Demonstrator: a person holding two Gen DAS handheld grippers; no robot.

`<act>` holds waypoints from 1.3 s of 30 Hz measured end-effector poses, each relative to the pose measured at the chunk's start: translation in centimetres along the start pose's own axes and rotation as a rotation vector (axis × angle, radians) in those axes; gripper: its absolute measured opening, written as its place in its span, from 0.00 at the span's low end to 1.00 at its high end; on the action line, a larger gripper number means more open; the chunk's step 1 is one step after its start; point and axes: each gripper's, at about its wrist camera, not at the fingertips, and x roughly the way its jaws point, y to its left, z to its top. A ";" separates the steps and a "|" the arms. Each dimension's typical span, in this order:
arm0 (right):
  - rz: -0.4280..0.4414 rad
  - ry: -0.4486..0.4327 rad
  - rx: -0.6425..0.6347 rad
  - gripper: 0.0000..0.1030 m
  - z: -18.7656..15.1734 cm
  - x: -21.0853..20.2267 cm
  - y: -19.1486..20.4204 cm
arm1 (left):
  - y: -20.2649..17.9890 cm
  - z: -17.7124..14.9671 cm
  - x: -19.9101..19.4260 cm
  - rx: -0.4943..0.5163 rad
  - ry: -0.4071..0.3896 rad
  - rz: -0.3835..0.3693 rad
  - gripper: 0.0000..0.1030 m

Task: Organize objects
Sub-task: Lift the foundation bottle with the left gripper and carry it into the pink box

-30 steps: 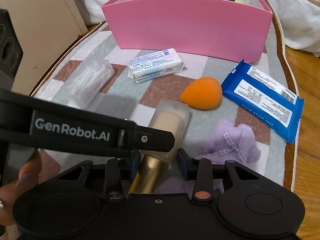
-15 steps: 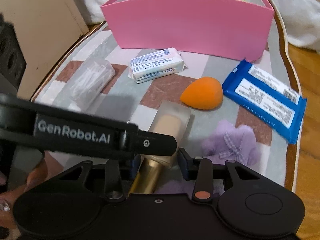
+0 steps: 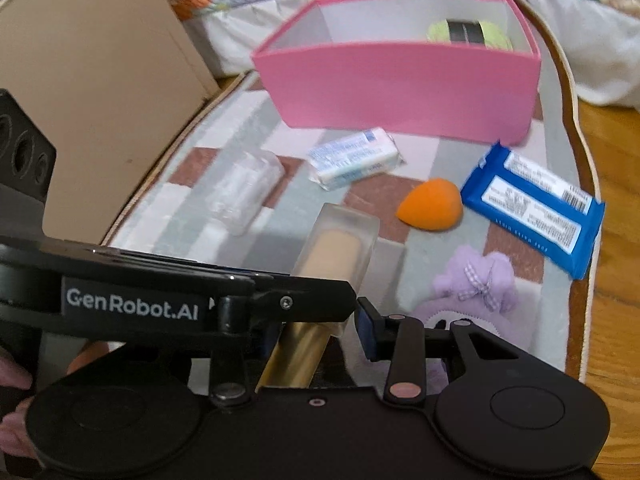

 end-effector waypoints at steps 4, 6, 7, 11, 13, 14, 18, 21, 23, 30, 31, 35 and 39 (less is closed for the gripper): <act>-0.006 -0.043 -0.054 0.44 0.4 -2.2 1.1 | -1.4 0.5 -2.2 0.002 -0.039 -0.004 0.41; -0.013 -0.064 -0.078 0.44 0.8 -3.3 1.6 | -2.1 1.0 -3.3 0.003 -0.054 -0.010 0.41; -0.016 -0.074 -0.092 0.44 1.1 -3.9 1.9 | -2.5 1.3 -3.8 0.008 -0.060 -0.009 0.41; -0.027 -0.094 -0.146 0.44 2.6 -6.2 3.0 | -4.7 2.8 -5.9 0.046 -0.078 0.010 0.41; -0.028 -0.094 -0.154 0.43 3.7 -7.2 3.3 | -5.5 3.7 -6.8 0.060 -0.086 0.016 0.41; -0.029 -0.094 -0.158 0.43 4.3 -7.7 3.5 | -6.0 4.4 -7.4 0.065 -0.091 0.017 0.41; -0.042 -0.115 -0.205 0.43 7.0 -9.6 4.6 | -7.5 7.5 -9.3 0.083 -0.103 0.023 0.41; -0.048 -0.119 -0.218 0.43 9.7 -10.3 5.1 | -8.6 10.1 -10.2 0.109 -0.108 0.052 0.41; -0.050 -0.115 -0.211 0.43 11.6 -10.5 5.3 | -9.1 12.0 -10.4 0.119 -0.114 0.072 0.42; -0.075 -0.066 -0.229 0.43 18.2 -9.1 5.6 | -7.4 17.2 -9.5 0.069 -0.138 0.075 0.41; -0.073 -0.055 -0.233 0.43 18.9 -8.6 5.5 | -6.9 17.6 -9.1 0.058 -0.144 0.075 0.41; -0.071 -0.039 -0.239 0.43 20.9 -5.9 4.6 | -4.9 19.7 -6.7 0.029 -0.164 0.084 0.41; -0.054 -0.062 -0.206 0.43 22.4 -2.6 2.5 | -3.1 21.7 -3.3 0.009 -0.144 0.065 0.41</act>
